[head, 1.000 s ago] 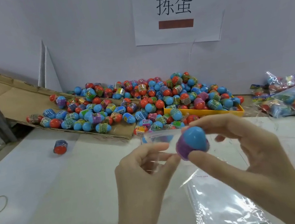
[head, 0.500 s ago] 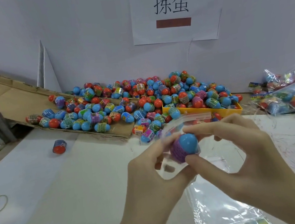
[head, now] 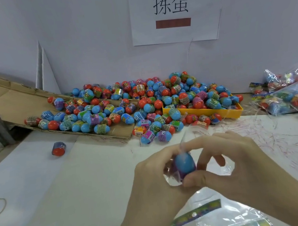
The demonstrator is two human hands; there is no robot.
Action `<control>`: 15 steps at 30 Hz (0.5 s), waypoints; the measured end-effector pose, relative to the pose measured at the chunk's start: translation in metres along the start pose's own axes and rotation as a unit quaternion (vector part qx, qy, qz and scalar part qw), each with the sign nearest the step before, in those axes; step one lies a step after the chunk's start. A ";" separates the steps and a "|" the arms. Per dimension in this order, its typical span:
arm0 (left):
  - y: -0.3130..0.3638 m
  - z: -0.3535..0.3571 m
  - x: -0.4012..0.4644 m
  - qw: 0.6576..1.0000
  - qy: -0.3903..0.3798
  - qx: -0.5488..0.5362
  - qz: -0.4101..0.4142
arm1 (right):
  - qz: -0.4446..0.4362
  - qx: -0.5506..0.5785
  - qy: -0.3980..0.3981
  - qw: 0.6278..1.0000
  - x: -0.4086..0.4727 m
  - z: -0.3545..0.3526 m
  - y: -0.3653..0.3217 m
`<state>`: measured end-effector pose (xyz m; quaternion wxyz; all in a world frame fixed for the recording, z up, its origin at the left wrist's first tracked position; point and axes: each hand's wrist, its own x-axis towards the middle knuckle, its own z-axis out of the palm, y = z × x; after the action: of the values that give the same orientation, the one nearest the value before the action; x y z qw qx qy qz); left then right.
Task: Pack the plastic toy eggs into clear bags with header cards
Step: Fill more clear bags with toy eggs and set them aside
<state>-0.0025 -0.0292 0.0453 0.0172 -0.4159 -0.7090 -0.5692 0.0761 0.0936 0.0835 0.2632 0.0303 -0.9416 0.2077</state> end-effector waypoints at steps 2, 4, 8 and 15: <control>0.000 -0.002 0.000 0.999 -0.010 -0.041 -0.032 | -0.026 -0.010 0.011 1.000 0.001 -0.001 0.001; 0.001 -0.004 0.000 0.996 -0.026 -0.067 -0.059 | -0.049 -0.043 -0.002 0.998 0.001 -0.003 0.000; 0.000 -0.004 0.002 0.985 -0.044 -0.118 -0.118 | -0.087 -0.128 -0.040 0.987 -0.002 0.000 0.006; 0.000 -0.010 0.011 0.948 -0.113 -0.212 -0.207 | -0.096 -0.051 -0.010 0.994 0.001 0.008 0.014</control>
<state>-0.0145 -0.0307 0.0542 -0.2697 -0.3159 -0.6396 -0.6468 0.0692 0.1032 0.0730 0.2737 0.1094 -0.9463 0.1332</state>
